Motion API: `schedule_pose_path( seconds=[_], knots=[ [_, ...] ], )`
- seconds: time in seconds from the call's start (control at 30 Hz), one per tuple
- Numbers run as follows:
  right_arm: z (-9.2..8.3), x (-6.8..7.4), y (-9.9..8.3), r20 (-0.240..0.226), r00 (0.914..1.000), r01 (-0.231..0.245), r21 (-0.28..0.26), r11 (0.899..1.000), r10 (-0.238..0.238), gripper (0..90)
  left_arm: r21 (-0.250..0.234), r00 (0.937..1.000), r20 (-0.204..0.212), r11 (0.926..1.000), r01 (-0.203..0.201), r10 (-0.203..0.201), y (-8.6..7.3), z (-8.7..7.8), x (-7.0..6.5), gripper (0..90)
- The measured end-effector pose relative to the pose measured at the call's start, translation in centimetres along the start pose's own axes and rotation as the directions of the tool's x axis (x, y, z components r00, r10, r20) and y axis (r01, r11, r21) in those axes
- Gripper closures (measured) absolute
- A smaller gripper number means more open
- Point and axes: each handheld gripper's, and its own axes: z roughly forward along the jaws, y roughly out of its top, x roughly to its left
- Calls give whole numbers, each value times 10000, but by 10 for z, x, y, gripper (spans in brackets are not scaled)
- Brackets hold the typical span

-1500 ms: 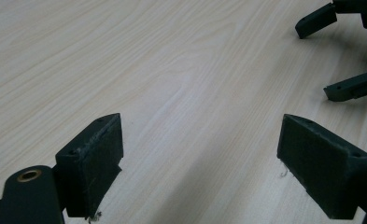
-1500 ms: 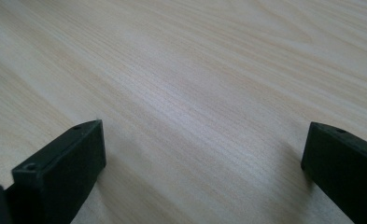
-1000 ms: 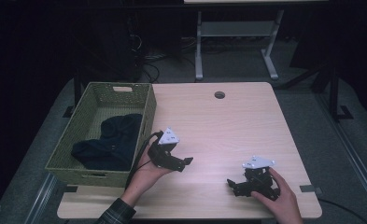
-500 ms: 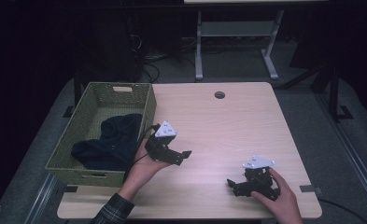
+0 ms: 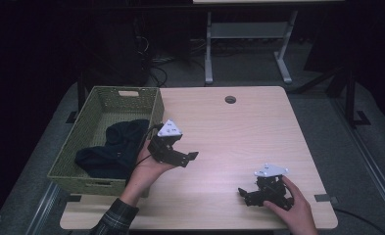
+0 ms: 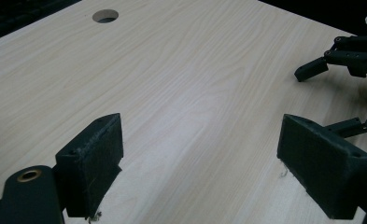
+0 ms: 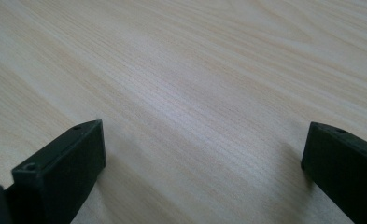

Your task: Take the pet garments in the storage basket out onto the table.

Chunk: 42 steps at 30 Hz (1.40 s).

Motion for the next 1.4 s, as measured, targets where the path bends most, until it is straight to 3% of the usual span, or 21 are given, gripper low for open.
schedule_pose_path(
  seconds=[0.8,1.17,1.4],
  knots=[
    [0,0,0,1,10000,2,-2,10000,-2,0,-111,10000,-40,9999,21,-22,25,-22,28,140],
    [0,0,0,-9,10000,16,9,10000,-16,0,148,9998,-172,9999,36,-33,18,-32,40,141],
    [0,0,0,-16,10000,27,12,10000,-27,0,20,9984,-438,9994,352,-351,12,-47,53,141]
  ],
)
